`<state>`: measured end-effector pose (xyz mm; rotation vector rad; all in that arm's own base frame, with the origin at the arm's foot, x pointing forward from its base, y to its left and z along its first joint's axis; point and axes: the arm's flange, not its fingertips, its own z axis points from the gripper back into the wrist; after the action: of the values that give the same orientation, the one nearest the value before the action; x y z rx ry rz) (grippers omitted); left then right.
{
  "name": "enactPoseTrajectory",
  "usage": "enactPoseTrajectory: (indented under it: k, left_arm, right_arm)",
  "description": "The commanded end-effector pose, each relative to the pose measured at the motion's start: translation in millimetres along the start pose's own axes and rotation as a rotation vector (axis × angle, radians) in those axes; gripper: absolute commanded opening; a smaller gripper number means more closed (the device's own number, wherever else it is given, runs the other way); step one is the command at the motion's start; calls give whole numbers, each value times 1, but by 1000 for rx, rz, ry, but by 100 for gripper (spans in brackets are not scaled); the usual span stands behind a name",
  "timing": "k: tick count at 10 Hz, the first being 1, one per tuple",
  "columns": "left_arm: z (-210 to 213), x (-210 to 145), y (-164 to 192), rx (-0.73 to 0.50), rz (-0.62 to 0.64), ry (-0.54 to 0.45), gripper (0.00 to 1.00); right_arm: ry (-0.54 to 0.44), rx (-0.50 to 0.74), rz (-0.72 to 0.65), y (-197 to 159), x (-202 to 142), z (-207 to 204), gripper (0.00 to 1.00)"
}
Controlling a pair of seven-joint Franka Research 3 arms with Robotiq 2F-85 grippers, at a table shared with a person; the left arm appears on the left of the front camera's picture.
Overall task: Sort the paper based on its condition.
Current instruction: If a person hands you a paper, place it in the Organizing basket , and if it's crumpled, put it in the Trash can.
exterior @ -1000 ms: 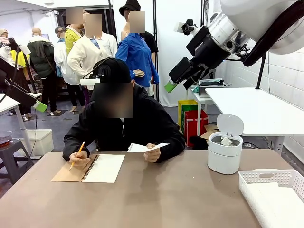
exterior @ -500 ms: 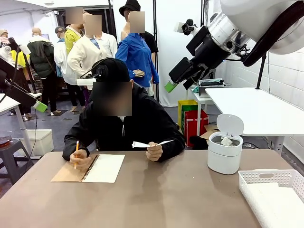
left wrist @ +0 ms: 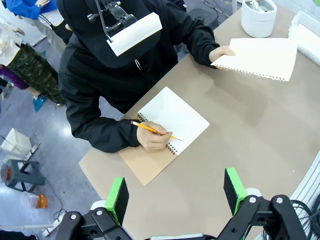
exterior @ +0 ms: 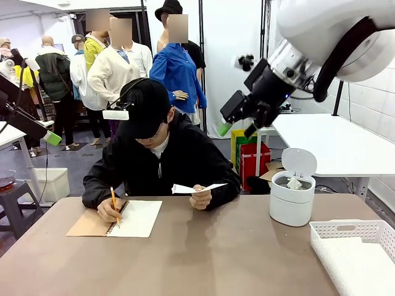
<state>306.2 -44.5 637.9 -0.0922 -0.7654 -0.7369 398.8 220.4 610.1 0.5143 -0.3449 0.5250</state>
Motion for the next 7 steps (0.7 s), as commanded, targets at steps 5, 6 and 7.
enactPoseTrajectory:
  k: [5, 6, 7]
  left_arm:
    - [0, 0, 0, 0, 2, 1, 100]
    - [0, 0, 0, 0, 2, 1, 100]
    - [0, 0, 0, 0, 2, 1, 100]
  right_arm:
    - [307, 185, -518, -58, 36, -71, 100]
    - [327, 210, -581, -63, 35, -83, 100]
    - [318, 245, -630, -65, 33, -93, 100]
